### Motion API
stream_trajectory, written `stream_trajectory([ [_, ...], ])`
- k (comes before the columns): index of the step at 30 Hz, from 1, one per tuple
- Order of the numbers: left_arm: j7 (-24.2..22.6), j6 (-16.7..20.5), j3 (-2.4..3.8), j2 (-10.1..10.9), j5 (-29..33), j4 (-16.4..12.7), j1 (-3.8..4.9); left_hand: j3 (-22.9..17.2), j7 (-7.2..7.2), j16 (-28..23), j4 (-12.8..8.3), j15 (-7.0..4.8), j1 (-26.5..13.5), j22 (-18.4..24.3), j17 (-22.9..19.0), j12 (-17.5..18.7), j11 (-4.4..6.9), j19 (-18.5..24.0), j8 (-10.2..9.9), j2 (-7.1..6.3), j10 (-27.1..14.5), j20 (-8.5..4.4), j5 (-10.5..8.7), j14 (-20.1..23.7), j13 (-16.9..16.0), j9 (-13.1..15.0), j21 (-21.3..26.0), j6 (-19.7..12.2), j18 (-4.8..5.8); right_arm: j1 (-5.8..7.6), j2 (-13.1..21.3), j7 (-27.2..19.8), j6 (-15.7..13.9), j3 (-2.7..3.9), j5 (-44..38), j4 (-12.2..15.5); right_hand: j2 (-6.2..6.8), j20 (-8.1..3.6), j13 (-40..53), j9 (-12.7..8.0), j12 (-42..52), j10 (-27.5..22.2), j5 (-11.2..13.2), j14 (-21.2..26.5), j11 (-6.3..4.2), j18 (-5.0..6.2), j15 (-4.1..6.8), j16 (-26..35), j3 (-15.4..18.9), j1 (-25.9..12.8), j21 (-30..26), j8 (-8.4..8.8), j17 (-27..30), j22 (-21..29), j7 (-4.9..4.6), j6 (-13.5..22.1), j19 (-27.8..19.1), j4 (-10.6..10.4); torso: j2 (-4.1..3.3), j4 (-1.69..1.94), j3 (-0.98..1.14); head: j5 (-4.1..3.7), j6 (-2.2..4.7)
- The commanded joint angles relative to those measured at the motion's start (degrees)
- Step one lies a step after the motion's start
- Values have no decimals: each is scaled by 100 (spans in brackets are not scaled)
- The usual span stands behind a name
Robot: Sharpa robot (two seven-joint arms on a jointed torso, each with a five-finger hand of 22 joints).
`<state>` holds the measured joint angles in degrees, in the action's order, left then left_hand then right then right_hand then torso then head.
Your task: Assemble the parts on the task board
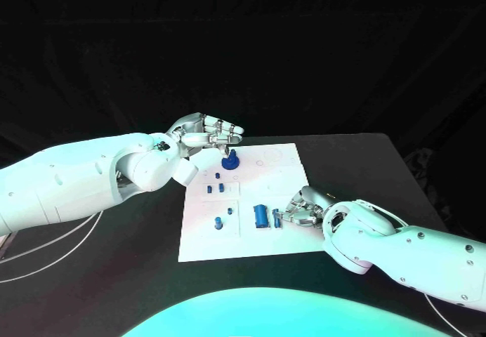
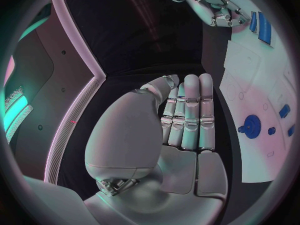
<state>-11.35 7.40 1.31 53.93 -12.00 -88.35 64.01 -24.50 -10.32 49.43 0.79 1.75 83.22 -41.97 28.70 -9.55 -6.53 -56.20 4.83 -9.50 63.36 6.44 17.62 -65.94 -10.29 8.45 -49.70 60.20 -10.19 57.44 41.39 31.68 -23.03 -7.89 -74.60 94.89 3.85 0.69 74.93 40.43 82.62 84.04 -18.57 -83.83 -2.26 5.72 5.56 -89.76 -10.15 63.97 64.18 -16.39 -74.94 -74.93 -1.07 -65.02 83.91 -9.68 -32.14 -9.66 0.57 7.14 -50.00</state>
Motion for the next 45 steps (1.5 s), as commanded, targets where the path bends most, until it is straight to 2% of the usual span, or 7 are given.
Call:
stream_trajectory([
  [1,-30,-91,4,-10,21,-5,4,36,-2,-23,-5,-11,-5,7,-8,-32,11,30,-11,69,-31,13,19,42,-8,-9,26,-47,-40,-7,43,-568,-350,-1,-136,42,-27,-36,1032,-3,-48,261,61,-617,-52,-93,47,-24,-72,275,-71,7,-1506,-230,-6,112,34,173,1,2,-3,0,0],
  [8,-30,-88,4,-4,21,-7,4,36,-2,-23,-5,-11,-5,7,-8,-32,11,30,-11,69,-31,13,19,42,-8,-9,26,-47,-40,-11,139,-1431,-449,-4,-347,54,-67,119,1030,-486,-68,225,261,-617,292,-118,-220,-24,-427,936,-98,771,-1506,-248,-442,839,24,634,-3,6,-6,-2,0],
  [10,-30,-87,4,-1,21,-9,4,36,-2,-23,-5,-11,-5,7,-8,-32,11,30,-11,69,-31,13,19,42,-8,-9,26,-47,-40,-24,166,-1557,-410,-8,-455,44,-64,159,1031,-620,-69,218,210,-617,340,-119,-262,-24,-520,1049,-98,913,-1506,-255,-494,887,23,729,-2,1,-11,2,0],
  [17,-27,-93,4,1,21,-12,4,36,-2,-23,-5,-11,-5,7,-8,-32,11,30,-11,69,-31,13,19,42,-8,-9,26,-47,-40,-80,178,-1711,-274,-19,-606,-41,-55,269,1033,-1154,-70,190,-702,-617,477,-112,-370,-24,-1114,1344,-78,1299,-1506,-298,-668,940,17,1072,0,9,-3,7,0],
  [22,-26,-95,4,2,21,-11,4,36,-2,-23,-5,-11,-5,7,-8,-32,11,30,-11,69,-31,13,19,42,-8,-9,26,-47,-40,-121,136,-1773,-184,-23,-595,-141,54,310,1029,-1726,-65,184,-1365,-617,561,-102,-432,-24,-2215,1267,-15,1274,-1506,-393,-779,954,-9,1445,-6,13,0,16,0],
  [29,-17,-98,4,5,21,-12,4,33,-3,-26,-9,-11,1,8,-9,-36,11,34,-10,76,-38,14,19,48,-9,-10,29,-50,-41,-135,99,-1822,-86,-24,-523,-213,66,292,1027,-2253,-45,205,-1650,-617,528,-102,-389,-24,-3195,867,111,1281,-1506,-552,-728,836,-42,1731,-5,8,-6,23,0],
  [45,-3,-105,4,12,21,-11,4,26,-3,-26,-10,-11,6,8,-9,-40,11,35,-8,89,-40,14,20,50,-10,-11,29,-50,-42,-138,68,-1898,-68,-24,-469,-205,7,292,1026,-2500,-35,212,-1640,-617,519,-107,-384,-24,-3463,668,183,1271,-1506,-634,-718,786,-51,1885,-1,2,-6,36,0],
])
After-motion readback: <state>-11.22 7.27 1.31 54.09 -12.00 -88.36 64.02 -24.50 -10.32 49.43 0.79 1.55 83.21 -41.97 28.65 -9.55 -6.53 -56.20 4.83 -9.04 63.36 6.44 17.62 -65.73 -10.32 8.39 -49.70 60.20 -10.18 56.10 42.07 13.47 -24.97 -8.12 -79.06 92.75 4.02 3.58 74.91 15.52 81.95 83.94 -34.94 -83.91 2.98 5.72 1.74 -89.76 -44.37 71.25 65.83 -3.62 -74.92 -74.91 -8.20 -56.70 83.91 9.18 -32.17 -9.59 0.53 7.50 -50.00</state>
